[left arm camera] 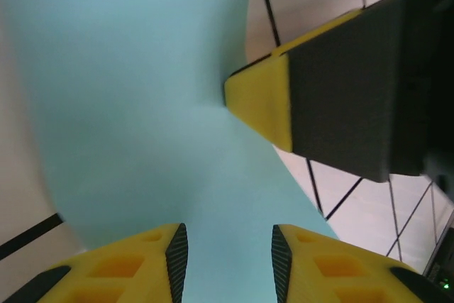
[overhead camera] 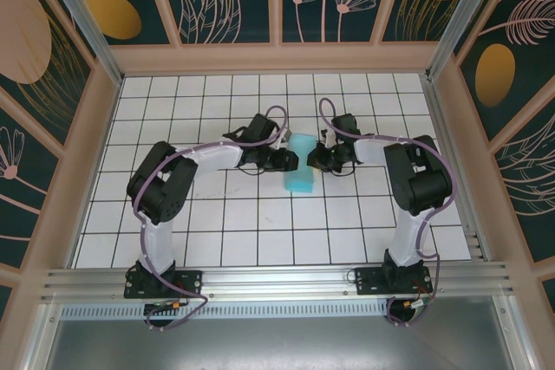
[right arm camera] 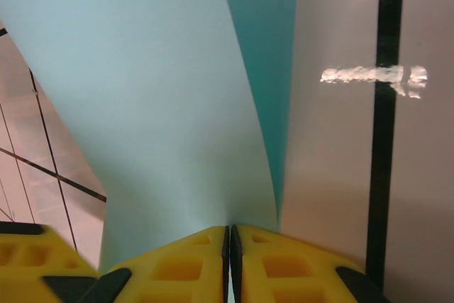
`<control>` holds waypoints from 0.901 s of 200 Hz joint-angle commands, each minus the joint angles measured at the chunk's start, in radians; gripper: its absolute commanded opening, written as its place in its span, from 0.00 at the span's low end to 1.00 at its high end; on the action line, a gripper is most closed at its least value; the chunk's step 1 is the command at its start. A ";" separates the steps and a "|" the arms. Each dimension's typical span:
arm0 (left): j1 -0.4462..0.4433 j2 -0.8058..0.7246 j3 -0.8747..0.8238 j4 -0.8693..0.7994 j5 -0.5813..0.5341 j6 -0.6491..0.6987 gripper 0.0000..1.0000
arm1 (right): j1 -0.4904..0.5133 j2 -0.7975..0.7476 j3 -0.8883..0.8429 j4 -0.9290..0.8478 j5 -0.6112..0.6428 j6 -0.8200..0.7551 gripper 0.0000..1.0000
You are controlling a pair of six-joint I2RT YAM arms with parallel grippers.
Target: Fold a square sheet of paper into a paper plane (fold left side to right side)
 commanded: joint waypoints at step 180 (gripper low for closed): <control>-0.036 -0.145 -0.268 0.024 0.102 0.070 0.41 | 0.017 0.046 -0.006 -0.085 0.082 -0.019 0.15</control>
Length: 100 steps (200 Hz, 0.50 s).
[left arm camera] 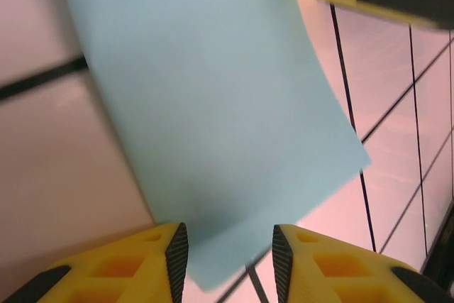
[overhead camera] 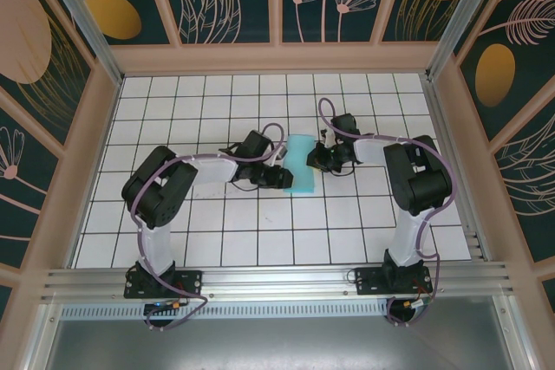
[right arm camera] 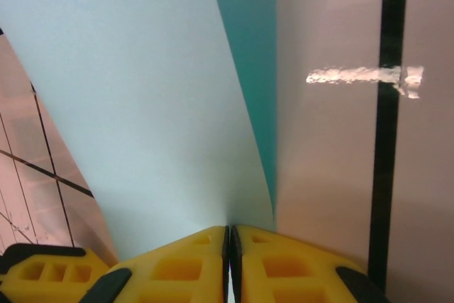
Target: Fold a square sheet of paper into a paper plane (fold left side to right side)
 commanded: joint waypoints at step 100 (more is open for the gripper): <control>-0.013 -0.172 0.029 -0.067 0.043 0.027 0.43 | 0.021 0.042 -0.002 -0.083 0.072 -0.016 0.15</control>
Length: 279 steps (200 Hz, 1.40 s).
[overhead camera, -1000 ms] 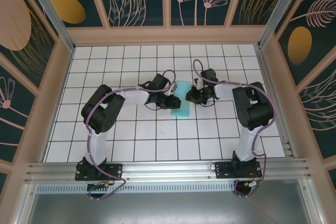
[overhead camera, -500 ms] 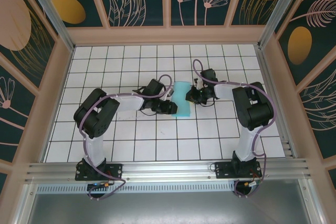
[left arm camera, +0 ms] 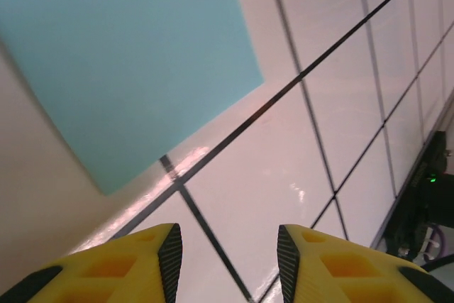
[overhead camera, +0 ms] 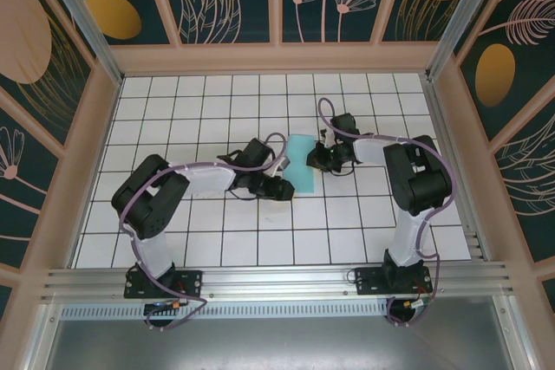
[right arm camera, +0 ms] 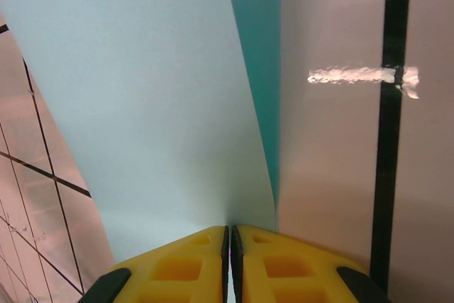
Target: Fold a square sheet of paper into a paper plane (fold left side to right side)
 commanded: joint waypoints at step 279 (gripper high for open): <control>0.033 0.298 0.201 -0.019 -0.105 -0.018 0.39 | 0.055 0.036 0.140 0.071 -0.132 0.072 0.10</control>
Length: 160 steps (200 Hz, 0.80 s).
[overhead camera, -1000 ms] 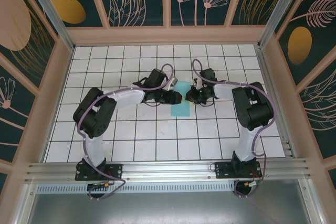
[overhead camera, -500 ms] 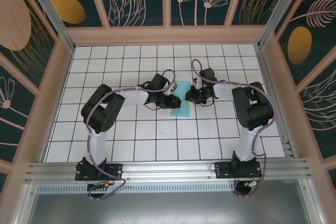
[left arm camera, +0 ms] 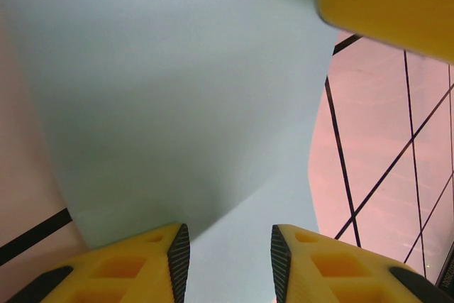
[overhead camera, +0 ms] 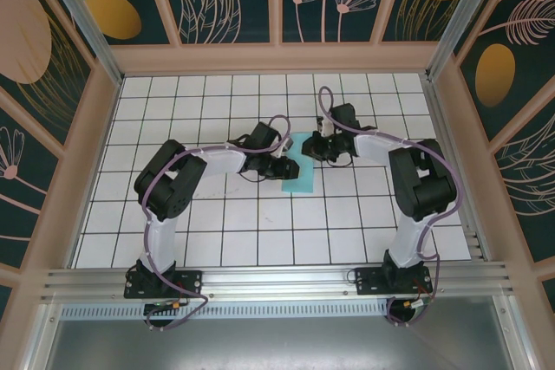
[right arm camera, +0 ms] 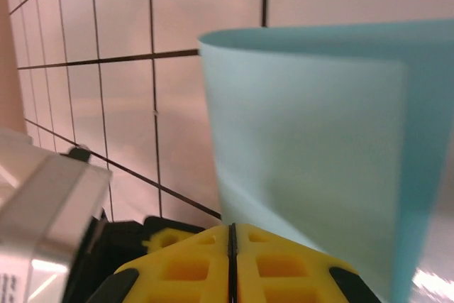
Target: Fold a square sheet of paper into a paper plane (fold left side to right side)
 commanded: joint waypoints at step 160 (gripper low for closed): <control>-0.018 0.045 -0.039 -0.062 -0.060 0.018 0.38 | 0.045 0.259 0.170 0.032 0.056 -0.004 0.11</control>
